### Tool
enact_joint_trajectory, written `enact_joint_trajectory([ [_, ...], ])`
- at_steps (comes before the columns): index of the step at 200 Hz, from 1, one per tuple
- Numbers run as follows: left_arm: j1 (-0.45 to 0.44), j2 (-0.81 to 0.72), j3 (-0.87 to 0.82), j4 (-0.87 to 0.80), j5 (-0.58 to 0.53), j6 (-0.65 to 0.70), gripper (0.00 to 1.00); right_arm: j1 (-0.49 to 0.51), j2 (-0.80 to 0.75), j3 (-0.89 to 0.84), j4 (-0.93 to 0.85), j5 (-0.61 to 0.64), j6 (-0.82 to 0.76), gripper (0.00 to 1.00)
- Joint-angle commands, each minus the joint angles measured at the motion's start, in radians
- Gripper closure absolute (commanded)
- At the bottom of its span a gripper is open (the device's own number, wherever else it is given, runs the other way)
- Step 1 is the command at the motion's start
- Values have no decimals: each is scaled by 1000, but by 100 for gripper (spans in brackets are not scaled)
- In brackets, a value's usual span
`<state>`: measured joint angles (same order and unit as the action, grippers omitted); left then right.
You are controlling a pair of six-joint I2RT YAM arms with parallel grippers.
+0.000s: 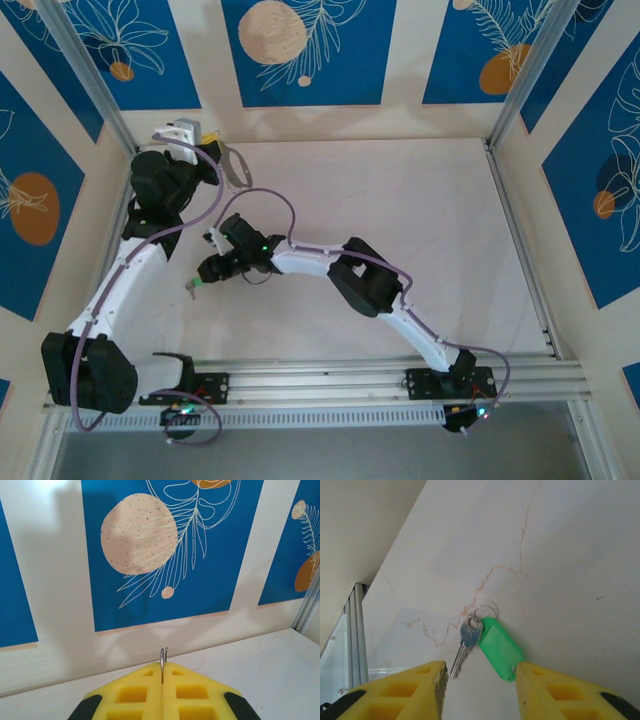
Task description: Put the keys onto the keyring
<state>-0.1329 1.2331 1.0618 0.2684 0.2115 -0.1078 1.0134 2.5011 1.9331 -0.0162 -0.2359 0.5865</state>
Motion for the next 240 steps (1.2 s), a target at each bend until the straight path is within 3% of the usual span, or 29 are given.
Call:
enact_joint_trajectory([
  [1, 22, -32, 5, 35, 25, -21, 100, 5, 28, 41, -46, -16, -1, 58],
  [95, 33, -26, 11, 45, 49, -36, 100, 8, 79, 99, -84, -26, 6, 60],
  [168, 35, -20, 9, 51, 52, -43, 100, 28, 89, 158, -209, 68, -48, 61],
  [240, 35, -13, 12, 58, 65, -55, 100, 61, 99, 223, -315, 255, -128, 60],
])
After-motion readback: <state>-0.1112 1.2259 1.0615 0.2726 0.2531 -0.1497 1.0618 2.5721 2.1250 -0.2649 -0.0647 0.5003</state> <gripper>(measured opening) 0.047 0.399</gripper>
